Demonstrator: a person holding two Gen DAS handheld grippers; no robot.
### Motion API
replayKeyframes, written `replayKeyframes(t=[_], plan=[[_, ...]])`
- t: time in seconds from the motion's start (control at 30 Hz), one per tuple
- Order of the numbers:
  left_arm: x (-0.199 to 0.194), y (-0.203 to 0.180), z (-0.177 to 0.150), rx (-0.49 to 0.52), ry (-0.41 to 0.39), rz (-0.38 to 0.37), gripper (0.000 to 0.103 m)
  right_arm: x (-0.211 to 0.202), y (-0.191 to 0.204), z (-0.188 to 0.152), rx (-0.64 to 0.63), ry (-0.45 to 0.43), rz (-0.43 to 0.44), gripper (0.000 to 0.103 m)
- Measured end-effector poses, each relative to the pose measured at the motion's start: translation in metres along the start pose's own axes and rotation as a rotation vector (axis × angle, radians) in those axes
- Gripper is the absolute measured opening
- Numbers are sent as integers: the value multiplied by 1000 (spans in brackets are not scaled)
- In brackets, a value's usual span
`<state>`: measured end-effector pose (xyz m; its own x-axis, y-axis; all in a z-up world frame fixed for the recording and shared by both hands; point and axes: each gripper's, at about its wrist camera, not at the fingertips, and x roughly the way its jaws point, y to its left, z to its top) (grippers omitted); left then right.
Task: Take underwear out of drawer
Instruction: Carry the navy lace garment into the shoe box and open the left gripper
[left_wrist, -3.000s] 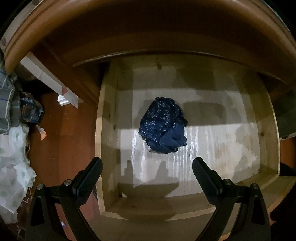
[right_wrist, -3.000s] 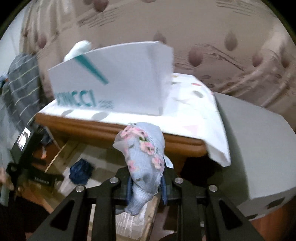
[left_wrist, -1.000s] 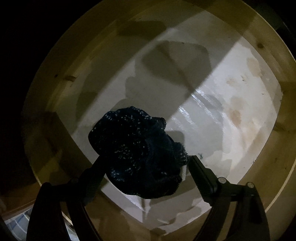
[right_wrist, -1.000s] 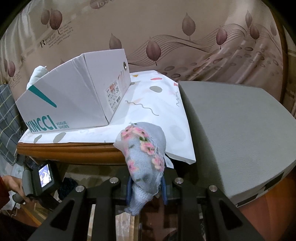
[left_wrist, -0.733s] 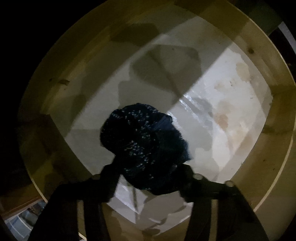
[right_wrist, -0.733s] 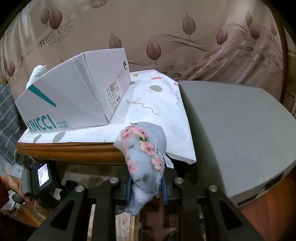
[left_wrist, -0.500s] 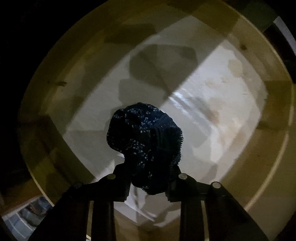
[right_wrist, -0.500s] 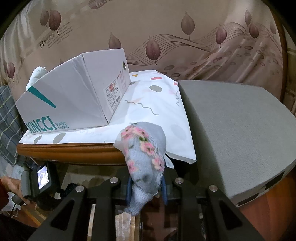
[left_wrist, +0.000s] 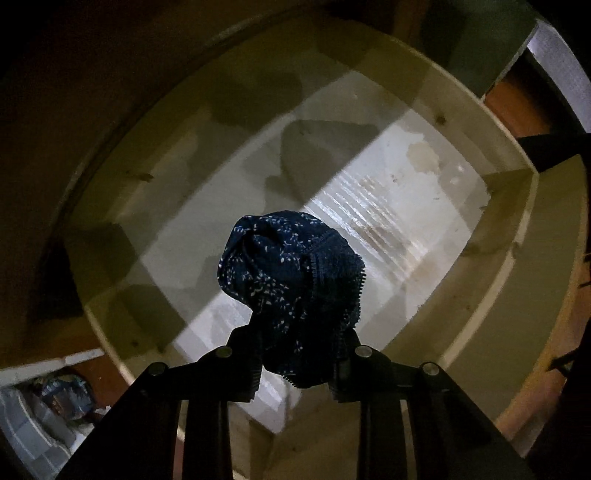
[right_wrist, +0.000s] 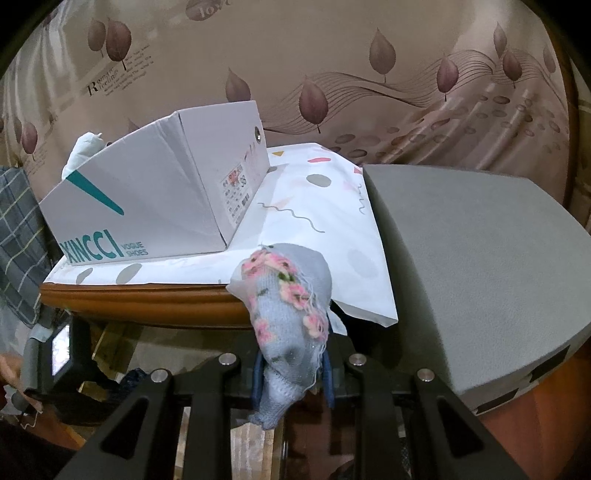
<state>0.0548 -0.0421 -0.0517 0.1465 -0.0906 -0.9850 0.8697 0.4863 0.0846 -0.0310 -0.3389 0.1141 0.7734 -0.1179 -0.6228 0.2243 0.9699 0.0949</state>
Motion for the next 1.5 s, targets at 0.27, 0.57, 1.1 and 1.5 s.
replayKeyframes(t=[0.27, 0.57, 1.1, 1.5], plan=[[-54, 3, -17, -70, -108, 5, 25, -3, 8, -2, -26, -3, 15, 24], [-113, -1, -30, -249, -270, 65, 25, -3, 13, -3, -44, 2, 33, 24], [-280, 4, -4, -507, -527, 113, 25, -2, 23, -4, -78, 16, 63, 24], [-361, 45, 79, -561, -629, 137, 25, -6, 27, -3, -91, -4, 72, 24]])
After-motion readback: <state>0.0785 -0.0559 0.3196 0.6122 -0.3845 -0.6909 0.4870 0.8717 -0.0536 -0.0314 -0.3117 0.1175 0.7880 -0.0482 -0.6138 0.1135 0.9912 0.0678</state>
